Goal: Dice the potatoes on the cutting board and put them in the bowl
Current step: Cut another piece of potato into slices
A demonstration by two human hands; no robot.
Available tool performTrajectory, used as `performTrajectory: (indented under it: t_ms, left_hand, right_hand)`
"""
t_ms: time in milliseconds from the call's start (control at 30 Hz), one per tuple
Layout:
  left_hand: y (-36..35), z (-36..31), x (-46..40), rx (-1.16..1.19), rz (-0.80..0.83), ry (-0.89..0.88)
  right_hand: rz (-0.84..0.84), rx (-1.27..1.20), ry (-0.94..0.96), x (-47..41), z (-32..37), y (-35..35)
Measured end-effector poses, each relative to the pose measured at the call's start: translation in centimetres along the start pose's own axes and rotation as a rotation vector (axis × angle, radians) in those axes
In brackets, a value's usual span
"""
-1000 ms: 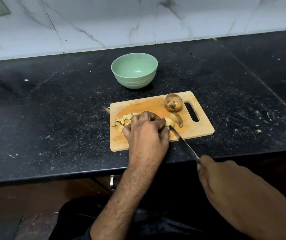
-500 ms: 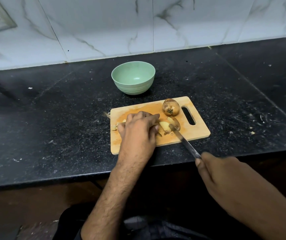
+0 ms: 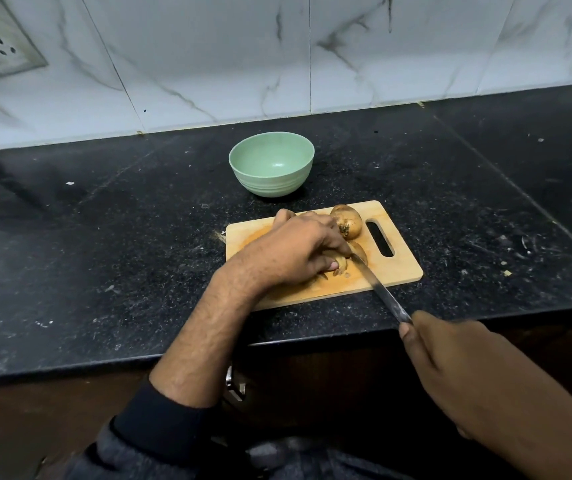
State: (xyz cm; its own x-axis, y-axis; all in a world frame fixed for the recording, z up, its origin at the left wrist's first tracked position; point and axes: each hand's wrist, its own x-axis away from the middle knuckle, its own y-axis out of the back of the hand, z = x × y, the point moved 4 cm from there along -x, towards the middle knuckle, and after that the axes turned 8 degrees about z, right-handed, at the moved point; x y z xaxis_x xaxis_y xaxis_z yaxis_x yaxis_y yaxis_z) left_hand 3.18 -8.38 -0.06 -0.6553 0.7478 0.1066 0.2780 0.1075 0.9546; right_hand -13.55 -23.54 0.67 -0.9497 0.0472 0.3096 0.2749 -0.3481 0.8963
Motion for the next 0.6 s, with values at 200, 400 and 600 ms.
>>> performTrajectory:
  t_ms: [200,400,600]
  left_hand:
    - [0.9,-0.4,0.2,-0.167,-0.064,0.103]
    - [-0.3,-1.4,1.6,-0.169,-0.207,0.371]
    - [-1.0,-1.7,2.9,-0.027,-0.226,0.475]
  right_hand:
    - [0.013,-0.002,-0.006,-0.2,0.4,0.3]
    - [-0.027,-0.005,0.002,-1.2,1.1,0.1]
    - [-0.057,0.004,0.020,-2.8,2.3,-0.4]
